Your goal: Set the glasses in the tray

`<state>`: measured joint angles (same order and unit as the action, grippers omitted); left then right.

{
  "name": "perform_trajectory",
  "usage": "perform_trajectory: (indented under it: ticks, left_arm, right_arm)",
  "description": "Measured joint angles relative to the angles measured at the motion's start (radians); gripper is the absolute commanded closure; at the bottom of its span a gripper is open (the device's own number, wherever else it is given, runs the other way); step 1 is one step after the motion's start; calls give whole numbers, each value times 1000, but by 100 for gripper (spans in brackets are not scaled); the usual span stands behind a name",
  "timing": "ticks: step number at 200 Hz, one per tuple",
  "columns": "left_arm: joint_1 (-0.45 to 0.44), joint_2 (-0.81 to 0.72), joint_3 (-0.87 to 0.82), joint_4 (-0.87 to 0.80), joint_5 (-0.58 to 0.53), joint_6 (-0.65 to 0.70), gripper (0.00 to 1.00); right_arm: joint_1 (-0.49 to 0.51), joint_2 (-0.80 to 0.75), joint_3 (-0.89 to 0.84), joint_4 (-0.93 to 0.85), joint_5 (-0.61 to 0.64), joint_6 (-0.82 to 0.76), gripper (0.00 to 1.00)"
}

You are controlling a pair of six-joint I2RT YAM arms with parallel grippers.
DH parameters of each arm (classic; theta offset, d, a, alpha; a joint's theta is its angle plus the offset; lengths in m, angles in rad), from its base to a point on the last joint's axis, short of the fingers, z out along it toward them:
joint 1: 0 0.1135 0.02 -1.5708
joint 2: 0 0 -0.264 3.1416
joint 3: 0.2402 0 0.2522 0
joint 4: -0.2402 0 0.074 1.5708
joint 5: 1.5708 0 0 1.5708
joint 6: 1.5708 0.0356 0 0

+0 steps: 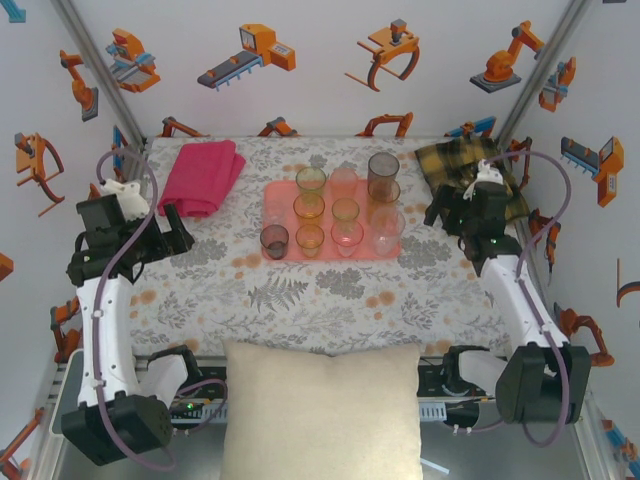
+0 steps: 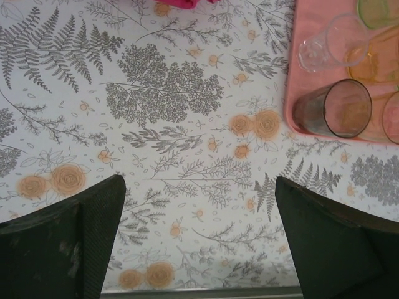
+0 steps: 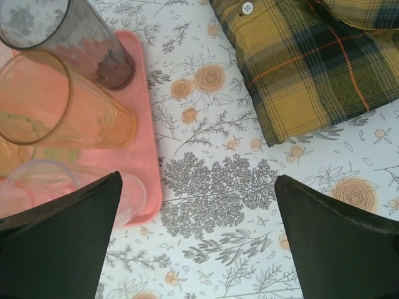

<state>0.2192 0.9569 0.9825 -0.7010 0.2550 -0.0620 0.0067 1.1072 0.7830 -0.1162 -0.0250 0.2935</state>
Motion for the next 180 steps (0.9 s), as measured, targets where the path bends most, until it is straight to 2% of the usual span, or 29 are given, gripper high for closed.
perform_trajectory:
  ticks: [32,86,153,180]
  left_arm:
    - [11,-10,-163,149,19,-29,3]
    - [11,-91,-368,400,83,-32,3]
    - [11,-3,-512,700,43,-26,3]
    - [11,65,-560,810,40,-13,3]
  right_arm:
    - [0,-63,-124,88,19,-34,1]
    - [0,-70,-151,145,70,-86,1]
    - [0,-70,-235,219,173,-85,1]
    - [-4,-70,-270,268,176,-98,1]
